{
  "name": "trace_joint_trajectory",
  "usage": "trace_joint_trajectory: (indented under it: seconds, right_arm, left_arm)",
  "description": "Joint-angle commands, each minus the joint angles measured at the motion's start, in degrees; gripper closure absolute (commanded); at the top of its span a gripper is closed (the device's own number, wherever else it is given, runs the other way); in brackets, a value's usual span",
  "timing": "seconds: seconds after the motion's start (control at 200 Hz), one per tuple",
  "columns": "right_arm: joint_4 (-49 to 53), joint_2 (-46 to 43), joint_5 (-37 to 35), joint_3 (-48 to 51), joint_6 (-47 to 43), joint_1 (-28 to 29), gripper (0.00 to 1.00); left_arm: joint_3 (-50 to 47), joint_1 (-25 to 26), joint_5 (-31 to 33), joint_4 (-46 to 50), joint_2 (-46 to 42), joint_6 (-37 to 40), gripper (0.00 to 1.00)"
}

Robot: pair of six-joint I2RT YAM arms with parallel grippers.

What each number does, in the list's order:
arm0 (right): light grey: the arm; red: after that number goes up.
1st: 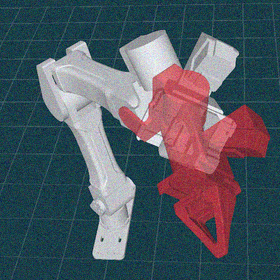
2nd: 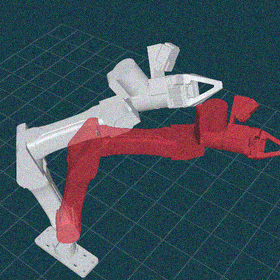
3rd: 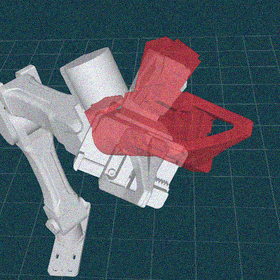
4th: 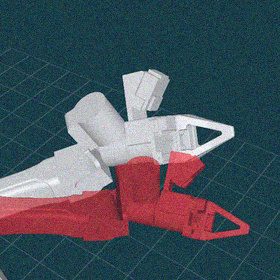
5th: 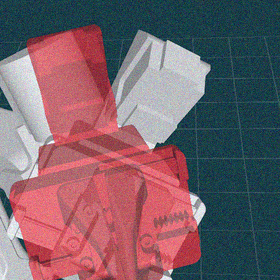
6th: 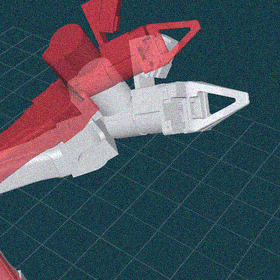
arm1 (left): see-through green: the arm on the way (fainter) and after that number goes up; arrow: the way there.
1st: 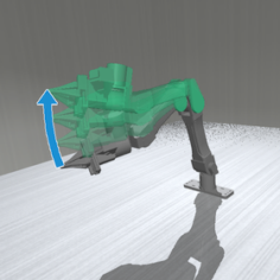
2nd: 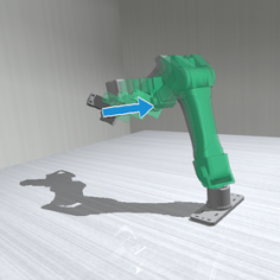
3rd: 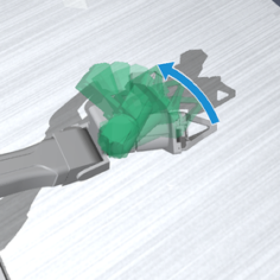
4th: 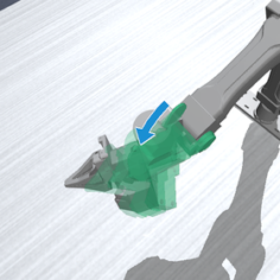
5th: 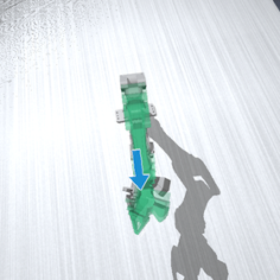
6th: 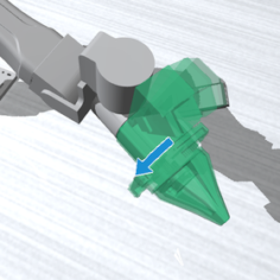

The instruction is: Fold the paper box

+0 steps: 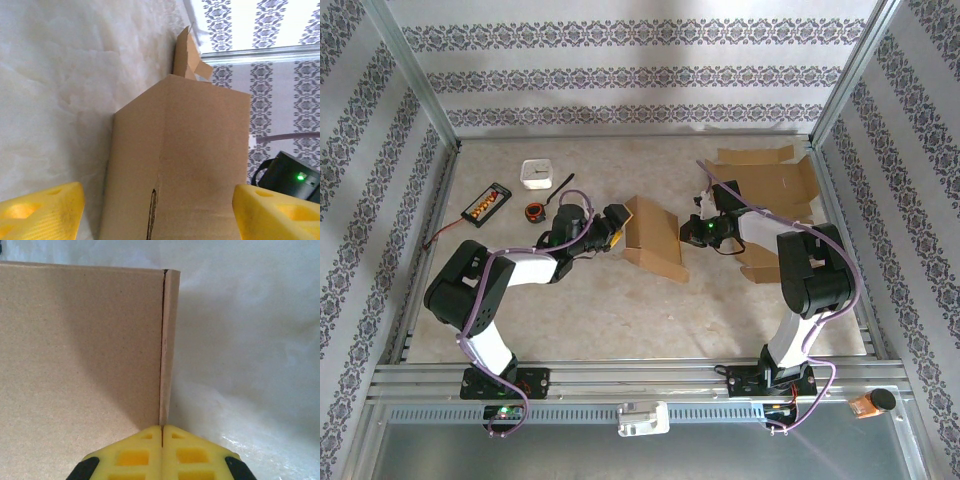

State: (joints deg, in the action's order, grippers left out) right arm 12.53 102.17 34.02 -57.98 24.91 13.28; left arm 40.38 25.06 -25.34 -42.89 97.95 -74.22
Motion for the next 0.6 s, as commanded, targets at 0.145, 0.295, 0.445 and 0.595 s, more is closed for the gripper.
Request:
trace_joint_trajectory:
  seconds: [0.145, 0.295, 0.445, 0.595]
  right_arm:
    - [1.93, 1.33, 0.08, -0.38, -1.73, 0.73, 0.95]
    - [2.3, 1.15, -0.18, -0.3, -1.8, 0.84, 0.95]
    - [2.54, 1.19, -0.27, -0.54, -1.87, 0.93, 0.95]
    - [2.65, 1.1, -0.5, -0.74, -1.97, 0.93, 0.94]
  left_arm:
    - [1.33, 1.43, -0.75, -2.24, 0.75, 0.68, 0.11]
    - [3.37, 2.6, -1.13, 1.02, 0.57, 3.19, 0.0]
    - [7.71, 3.62, -1.13, 13.36, 0.61, 8.37, 0.0]
    - [12.65, 5.0, -0.18, 25.75, 1.54, 12.3, 0.2]
